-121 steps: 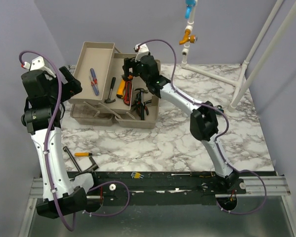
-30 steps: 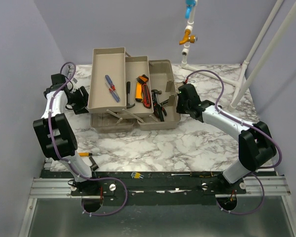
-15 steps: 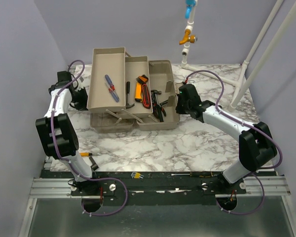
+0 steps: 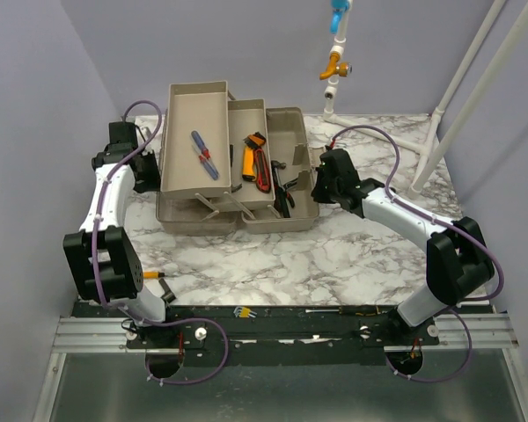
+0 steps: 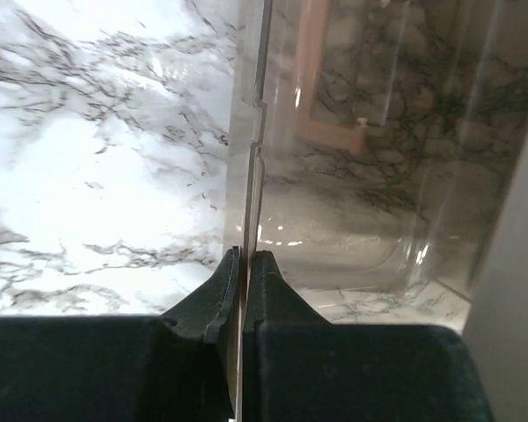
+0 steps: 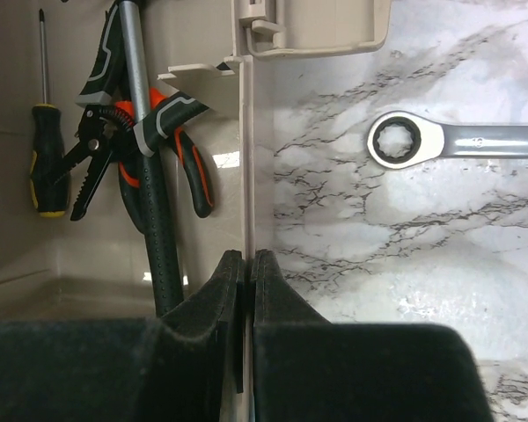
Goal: Pack the tool kit
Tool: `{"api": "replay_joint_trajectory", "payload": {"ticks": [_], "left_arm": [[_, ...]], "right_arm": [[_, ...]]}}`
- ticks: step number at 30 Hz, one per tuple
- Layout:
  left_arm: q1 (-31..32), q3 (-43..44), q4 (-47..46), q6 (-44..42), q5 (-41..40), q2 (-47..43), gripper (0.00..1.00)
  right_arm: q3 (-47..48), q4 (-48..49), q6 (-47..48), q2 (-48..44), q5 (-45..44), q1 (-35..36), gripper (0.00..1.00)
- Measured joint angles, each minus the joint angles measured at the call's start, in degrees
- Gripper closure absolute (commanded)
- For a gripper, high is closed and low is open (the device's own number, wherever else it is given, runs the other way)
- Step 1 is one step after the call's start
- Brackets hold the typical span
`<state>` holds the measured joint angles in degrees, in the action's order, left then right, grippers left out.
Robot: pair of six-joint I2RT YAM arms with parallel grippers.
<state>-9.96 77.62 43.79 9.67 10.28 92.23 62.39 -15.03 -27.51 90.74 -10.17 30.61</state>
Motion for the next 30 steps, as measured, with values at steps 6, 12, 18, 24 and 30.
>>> {"api": "replay_joint_trajectory", "payload": {"ticks": [6,12,18,24,30], "left_arm": [[1.05,-1.11,-1.03,0.68,-3.89,-9.09,1.0],[4.28,-1.27,-1.84,0.7,-9.14,-12.87,1.0],[8.81,-1.25,-3.17,-0.35,-16.7,-15.93,1.0],[15.52,1.31,-3.8,-2.32,-25.53,-18.73,1.0],[27.02,5.75,-4.11,-6.1,-38.93,-18.93,1.0]], "right_arm": [[0.0,0.39,-1.14,0.22,2.08,0.13,0.99],[0.24,0.74,-2.78,0.66,0.26,1.7,0.99],[2.4,-1.66,-5.31,2.1,-7.43,6.12,0.99],[2.75,-1.84,-7.8,2.49,-11.02,10.95,0.99],[3.26,-1.81,-10.25,3.13,-11.85,15.45,0.55]]}}
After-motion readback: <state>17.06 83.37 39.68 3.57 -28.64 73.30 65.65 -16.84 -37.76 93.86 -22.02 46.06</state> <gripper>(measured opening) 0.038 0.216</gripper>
